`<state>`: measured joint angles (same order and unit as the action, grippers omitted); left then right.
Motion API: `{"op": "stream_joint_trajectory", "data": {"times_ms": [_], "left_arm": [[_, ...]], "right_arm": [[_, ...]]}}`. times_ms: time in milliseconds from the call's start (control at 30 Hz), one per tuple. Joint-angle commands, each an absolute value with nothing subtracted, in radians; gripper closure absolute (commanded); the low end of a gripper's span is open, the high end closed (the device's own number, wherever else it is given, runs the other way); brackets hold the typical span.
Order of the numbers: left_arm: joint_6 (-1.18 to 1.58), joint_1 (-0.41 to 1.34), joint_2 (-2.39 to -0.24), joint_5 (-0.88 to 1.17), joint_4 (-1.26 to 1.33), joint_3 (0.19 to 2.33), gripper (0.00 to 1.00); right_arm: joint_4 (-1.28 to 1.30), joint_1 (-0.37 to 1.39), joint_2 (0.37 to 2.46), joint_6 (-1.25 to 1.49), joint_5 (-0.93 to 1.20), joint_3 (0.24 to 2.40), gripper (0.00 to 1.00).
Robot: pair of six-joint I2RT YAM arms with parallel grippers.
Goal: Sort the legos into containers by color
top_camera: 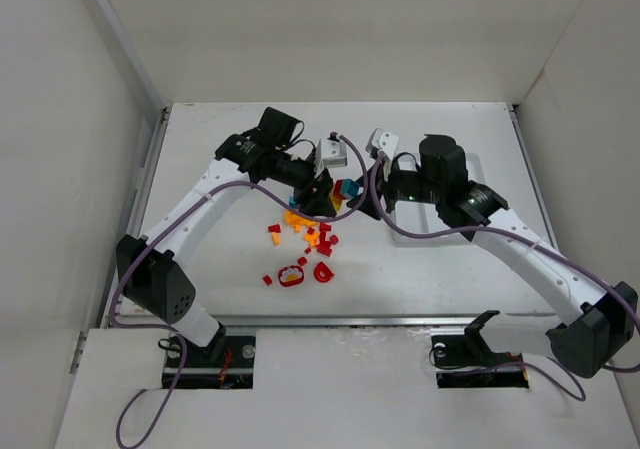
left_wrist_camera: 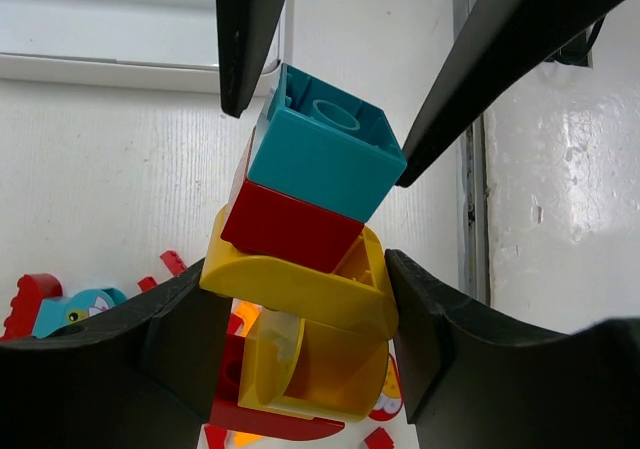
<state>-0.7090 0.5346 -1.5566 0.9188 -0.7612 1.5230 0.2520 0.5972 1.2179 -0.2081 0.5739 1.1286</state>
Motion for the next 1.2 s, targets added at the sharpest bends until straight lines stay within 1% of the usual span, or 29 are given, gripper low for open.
{"op": "stream_joint_trajectory", "data": {"times_ms": [0,367,433,467,600,700,800,933,967,1000,1100,1133,1167], "left_arm": [[-0.735,0.534,-1.546,0.969,-0.773,1.566,1.00],[-0.744,0.543,-1.546,0.948,-0.773,1.548,1.00],[-0.744,0.543,-1.546,0.936,-0.773,1.539,1.00],[-0.744,0.543,-1.546,0.936,-0.773,1.539,1.00],[-0.744,0.543,-1.546,0.936,-0.773,1.539,1.00],[-0.744,0.543,-1.546,0.936,-0.773,1.539,1.00],[-0.744,0.543,-1.546,0.936,-0.773,1.539,1.00],[-0.744,0.543,-1.546,0.936,-0.773,1.529,1.00],[-0.744,0.543,-1.546,0.936,-0.773,1.529,1.00],[-0.744,0.543,-1.555,0.936,-0.773,1.529,1.00],[-0.744,0.543,-1.555,0.936,-0.773,1.529,1.00],[-0.744,0.543,-1.555,0.927,-0.773,1.529,1.00],[-0.744,0.543,-1.555,0.927,-0.773,1.529,1.00]], "right_arm": [[0.196,0.604,1.223,-0.221,0.588,1.154,0.40],[0.187,0.604,1.232,-0.181,0.569,1.173,0.42],[0.178,0.604,1.232,-0.172,0.560,1.173,0.35],[0.178,0.604,1.232,-0.172,0.549,1.173,0.34],[0.178,0.604,1.232,-0.172,0.539,1.183,0.34],[0.178,0.604,1.232,-0.161,0.529,1.183,0.37],[0.169,0.604,1.232,-0.161,0.520,1.183,0.37],[0.169,0.604,1.232,-0.152,0.520,1.192,0.34],[0.169,0.604,1.232,-0.152,0.520,1.192,0.36],[0.169,0.604,1.232,-0.152,0.520,1.192,0.47],[0.169,0.604,1.232,-0.141,0.520,1.192,0.69],[0.169,0.604,1.232,-0.141,0.520,1.192,0.81],[0.169,0.604,1.232,-0.141,0.520,1.192,0.86]]}}
